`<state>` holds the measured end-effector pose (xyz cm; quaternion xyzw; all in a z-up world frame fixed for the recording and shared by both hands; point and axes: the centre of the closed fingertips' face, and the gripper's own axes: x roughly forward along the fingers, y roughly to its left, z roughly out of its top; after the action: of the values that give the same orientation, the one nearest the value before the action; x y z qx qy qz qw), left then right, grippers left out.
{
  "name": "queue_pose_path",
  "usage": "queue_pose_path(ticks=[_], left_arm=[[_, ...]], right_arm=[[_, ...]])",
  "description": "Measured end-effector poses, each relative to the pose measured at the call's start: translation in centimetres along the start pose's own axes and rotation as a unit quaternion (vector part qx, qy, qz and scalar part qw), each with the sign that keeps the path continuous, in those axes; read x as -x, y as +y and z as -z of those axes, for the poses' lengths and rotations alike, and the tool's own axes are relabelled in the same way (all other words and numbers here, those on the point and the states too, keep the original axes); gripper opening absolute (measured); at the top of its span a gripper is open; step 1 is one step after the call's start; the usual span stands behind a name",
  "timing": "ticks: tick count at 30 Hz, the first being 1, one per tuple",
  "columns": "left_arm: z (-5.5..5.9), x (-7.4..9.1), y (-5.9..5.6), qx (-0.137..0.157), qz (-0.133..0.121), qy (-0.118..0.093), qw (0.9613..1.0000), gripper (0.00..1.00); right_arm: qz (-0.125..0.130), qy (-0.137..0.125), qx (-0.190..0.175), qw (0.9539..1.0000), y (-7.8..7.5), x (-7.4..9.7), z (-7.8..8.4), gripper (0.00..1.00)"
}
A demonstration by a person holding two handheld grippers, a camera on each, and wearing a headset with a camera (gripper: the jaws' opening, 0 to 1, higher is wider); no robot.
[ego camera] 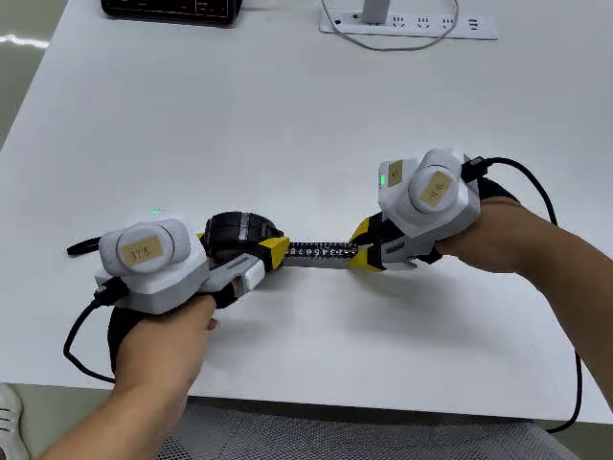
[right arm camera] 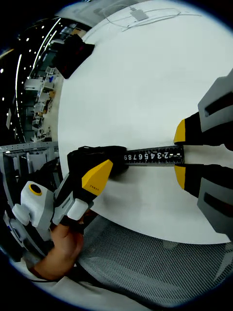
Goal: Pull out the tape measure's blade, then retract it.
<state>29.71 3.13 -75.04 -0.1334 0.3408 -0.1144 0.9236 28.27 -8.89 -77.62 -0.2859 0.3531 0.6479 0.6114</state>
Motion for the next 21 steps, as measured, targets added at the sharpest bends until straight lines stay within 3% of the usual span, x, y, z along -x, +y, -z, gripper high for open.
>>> queue_pose_path(ticks=[21], left_arm=[[-0.1, 0.0, 0.1, 0.013, 0.008, -0.003, 0.9999, 0.58]], right_arm=[[-0.012, -0.018, -0.003, 0.9998, 0.0, -1.2, -1.4, 0.1]])
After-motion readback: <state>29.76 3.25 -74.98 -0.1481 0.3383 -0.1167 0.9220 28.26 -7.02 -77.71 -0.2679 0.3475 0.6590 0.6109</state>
